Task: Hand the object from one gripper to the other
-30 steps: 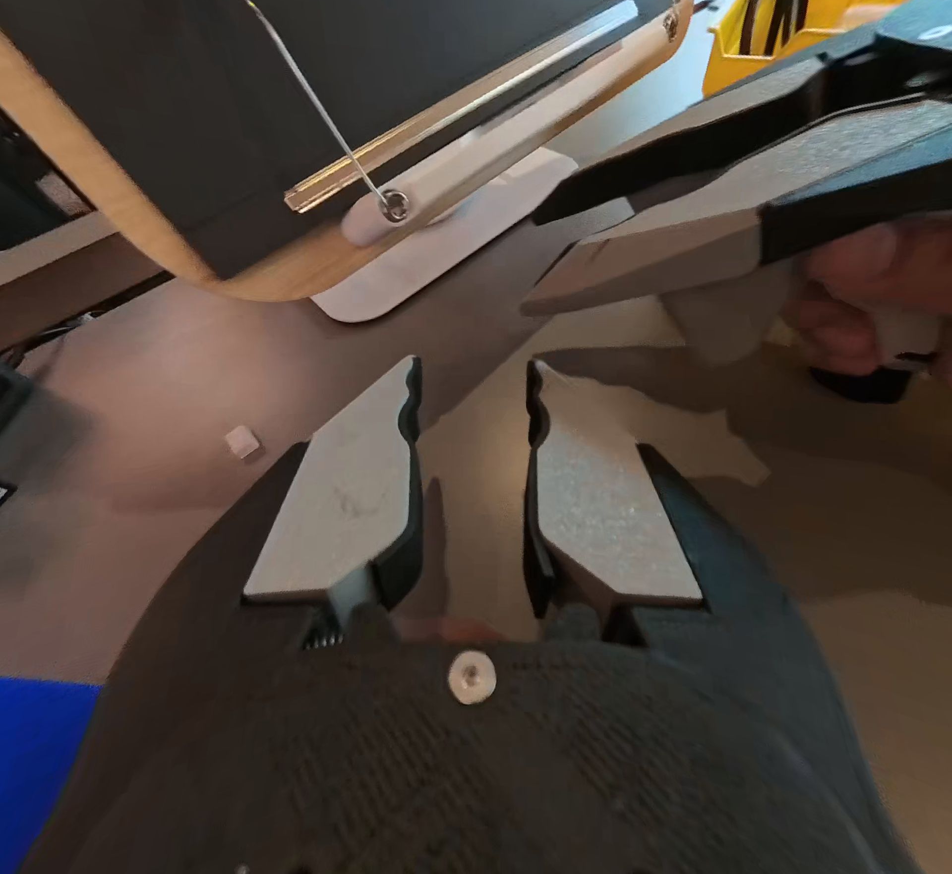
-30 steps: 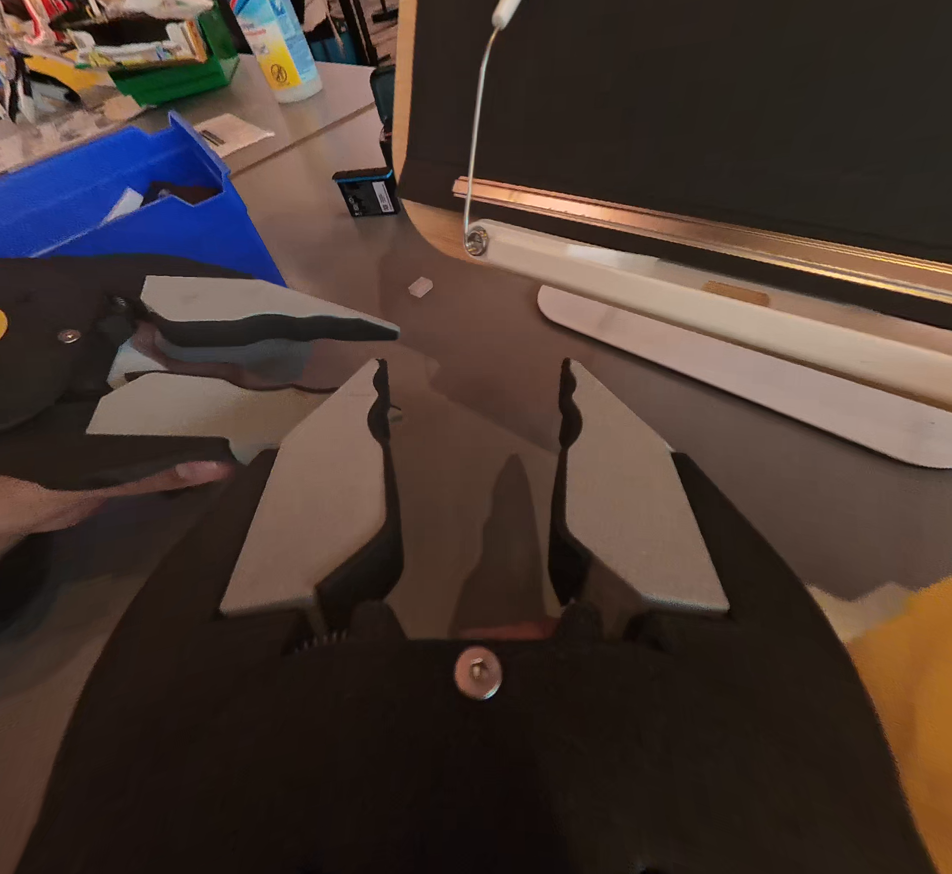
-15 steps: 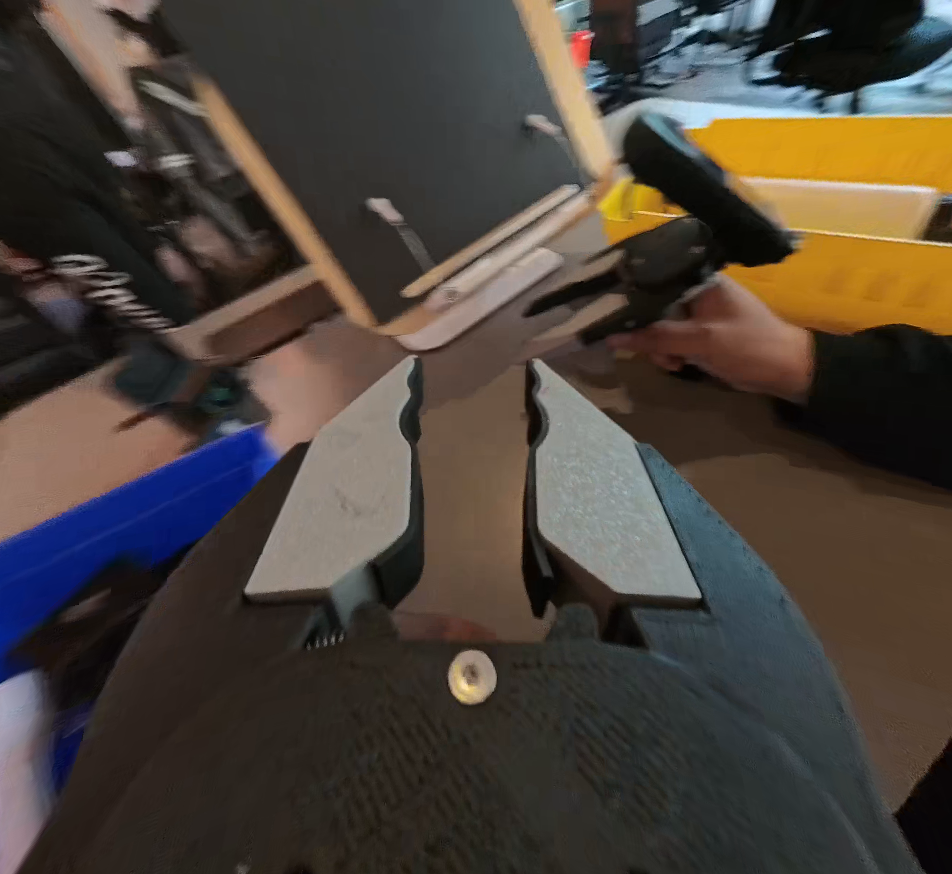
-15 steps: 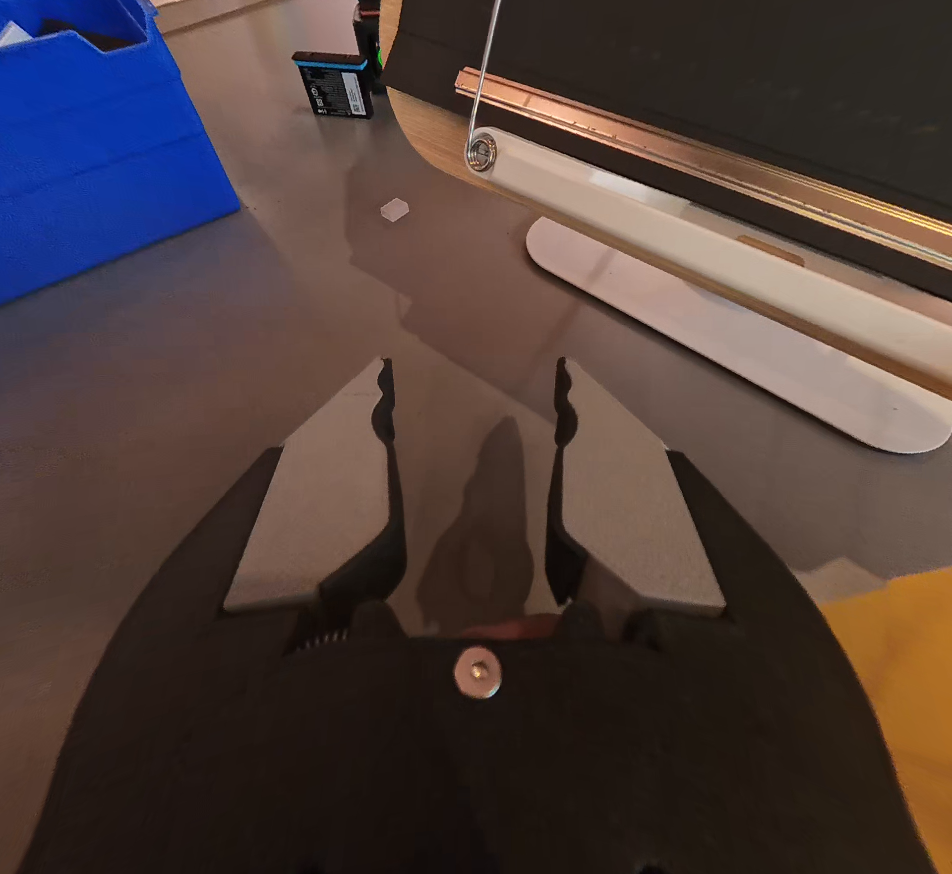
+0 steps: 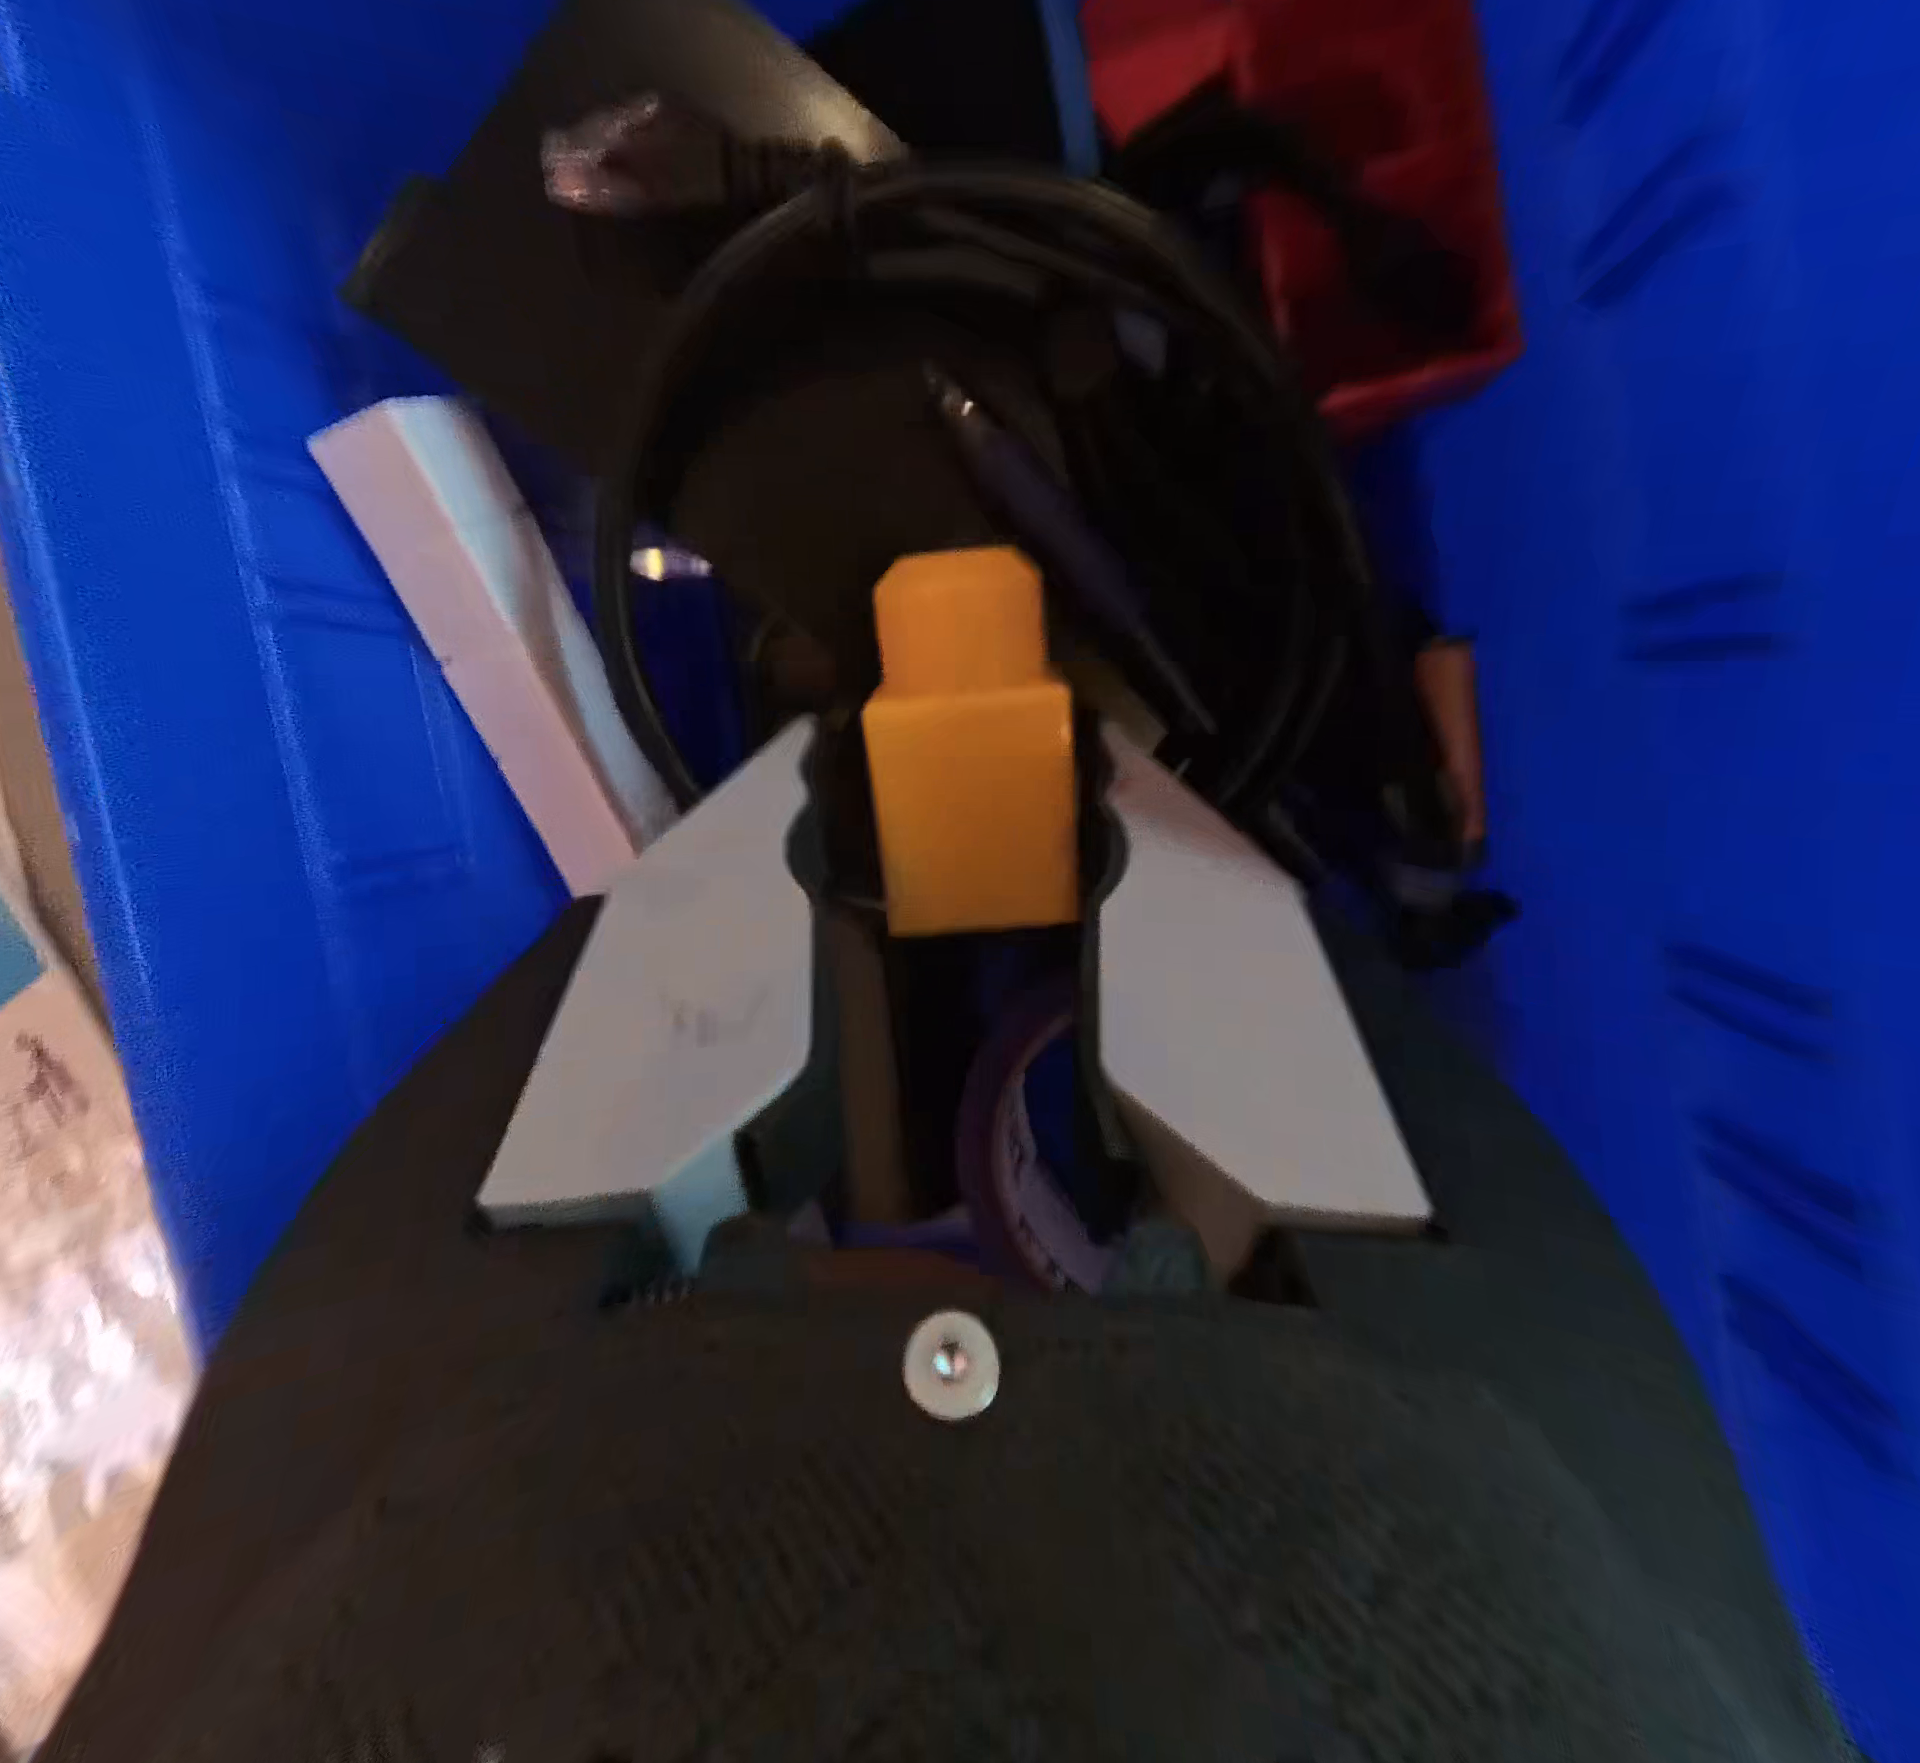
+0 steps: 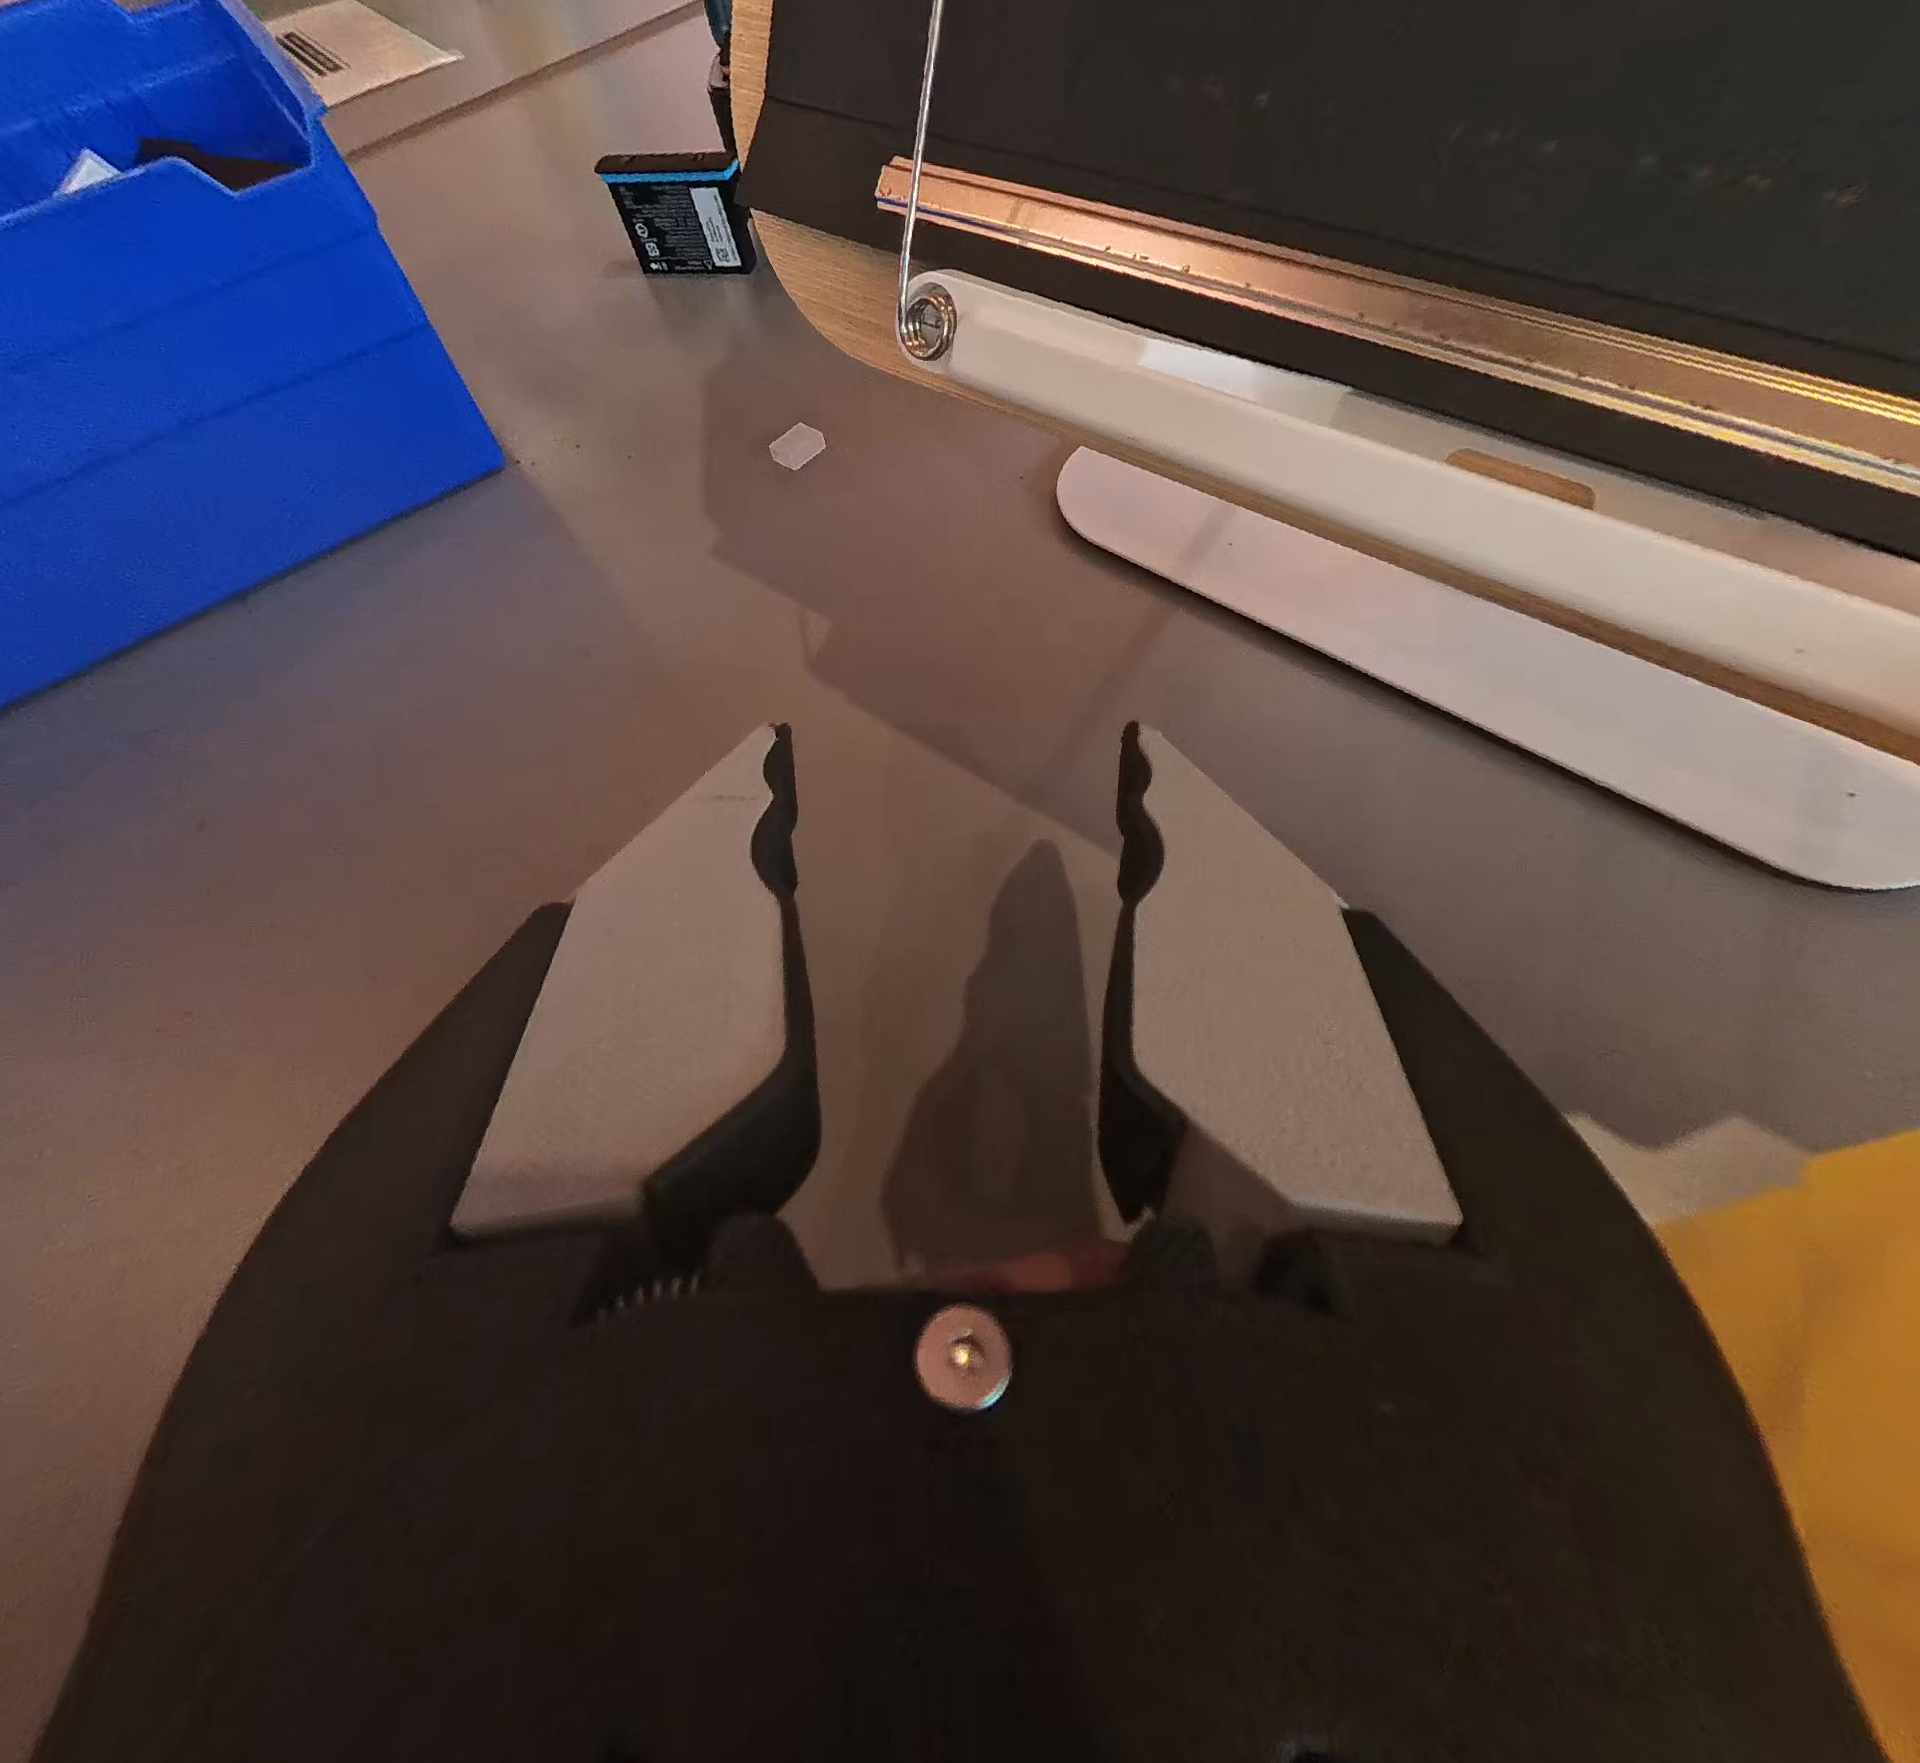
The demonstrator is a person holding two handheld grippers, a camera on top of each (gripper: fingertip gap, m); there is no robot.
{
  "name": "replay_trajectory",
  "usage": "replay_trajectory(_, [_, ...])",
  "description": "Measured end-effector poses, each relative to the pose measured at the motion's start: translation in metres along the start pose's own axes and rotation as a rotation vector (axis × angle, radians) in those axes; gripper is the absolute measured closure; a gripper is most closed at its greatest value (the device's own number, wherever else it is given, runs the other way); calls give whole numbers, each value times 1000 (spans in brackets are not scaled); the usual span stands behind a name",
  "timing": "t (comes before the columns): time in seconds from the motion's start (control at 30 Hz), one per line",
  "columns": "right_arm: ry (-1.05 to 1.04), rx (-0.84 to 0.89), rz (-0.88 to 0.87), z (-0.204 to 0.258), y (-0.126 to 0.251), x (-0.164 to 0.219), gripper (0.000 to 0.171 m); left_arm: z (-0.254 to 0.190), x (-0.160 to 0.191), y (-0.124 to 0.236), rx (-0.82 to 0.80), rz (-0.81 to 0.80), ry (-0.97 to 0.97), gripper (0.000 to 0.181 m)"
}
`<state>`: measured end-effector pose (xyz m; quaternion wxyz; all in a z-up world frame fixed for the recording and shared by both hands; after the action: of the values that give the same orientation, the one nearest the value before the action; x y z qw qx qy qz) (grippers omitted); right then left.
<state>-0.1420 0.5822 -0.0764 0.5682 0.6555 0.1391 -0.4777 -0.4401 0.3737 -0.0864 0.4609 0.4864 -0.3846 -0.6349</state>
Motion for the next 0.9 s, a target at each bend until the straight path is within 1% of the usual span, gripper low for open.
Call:
replay_trajectory(0.03, [-3,-3,-3,0,0,0,113,0,-3,3,8,-33,-1,147])
replay_trajectory(0.1, [-10,-14,2,0,0,0,113,6,-4,10,-17,-46,-3,146])
replay_trajectory(0.17, [-14,-25,11,0,-2,1,114,16,-15,32,-86,-133,-2,147])
replay_trajectory(0.2, [-13,-30,12,0,-2,0,114,18,-25,49,-120,-205,-4,147])
replay_trajectory(0.27, [-8,-36,2,1,-2,-1,114,9,-56,99,-187,-448,-22,147])
replay_trajectory(0.3, [-4,-46,-6,3,-2,-2,114,-6,-73,126,-184,-585,-41,147])
replay_trajectory(0.37, [2,-74,-31,6,0,-5,112,-53,-100,173,-100,-841,-97,147])
replay_trajectory(0.43, [11,-138,-86,14,6,-10,110,-104,-121,201,20,-1035,-131,147])
replay_trajectory(0.47, [18,-179,-120,18,10,-13,109,-129,-130,205,97,-1102,-147,147])
replay_trajectory(0.53, [42,-307,-194,33,23,-21,106,-174,-148,199,247,-1161,-161,147])
replay_trajectory(0.6, [51,-424,-266,44,38,-28,107,-204,-168,176,304,-1157,-178,147])
replay_trajectory(0.63, [60,-436,-295,45,44,-30,106,-215,-177,164,335,-1160,-182,147])
replay_trajectory(0.67, [77,-442,-319,47,49,-31,108,-223,-185,154,382,-1174,-185,147])
replay_trajectory(0.7, [93,-437,-332,47,52,-32,110,-226,-193,144,403,-1199,-181,147])
replay_trajectory(0.77, [139,-398,-335,46,54,-32,108,-220,-204,125,387,-1239,-146,147])
replay_trajectory(0.83, [182,-356,-339,44,56,-32,109,-213,-207,115,398,-1298,-139,147])
replay_trajectory(0.9, [190,-326,-345,38,56,-33,108,-211,-207,105,412,-1305,-183,147])
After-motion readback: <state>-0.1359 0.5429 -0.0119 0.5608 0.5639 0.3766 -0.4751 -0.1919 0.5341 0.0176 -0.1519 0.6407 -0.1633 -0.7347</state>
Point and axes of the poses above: each gripper's, where its closed fingertips meet, y back along the fingers, x out of its underside, z = x × y across the jaws, the point moved 2 cm from there along y, back along the fingers, and after that the axes turned 12 degrees about z, right-handed, at the moved point
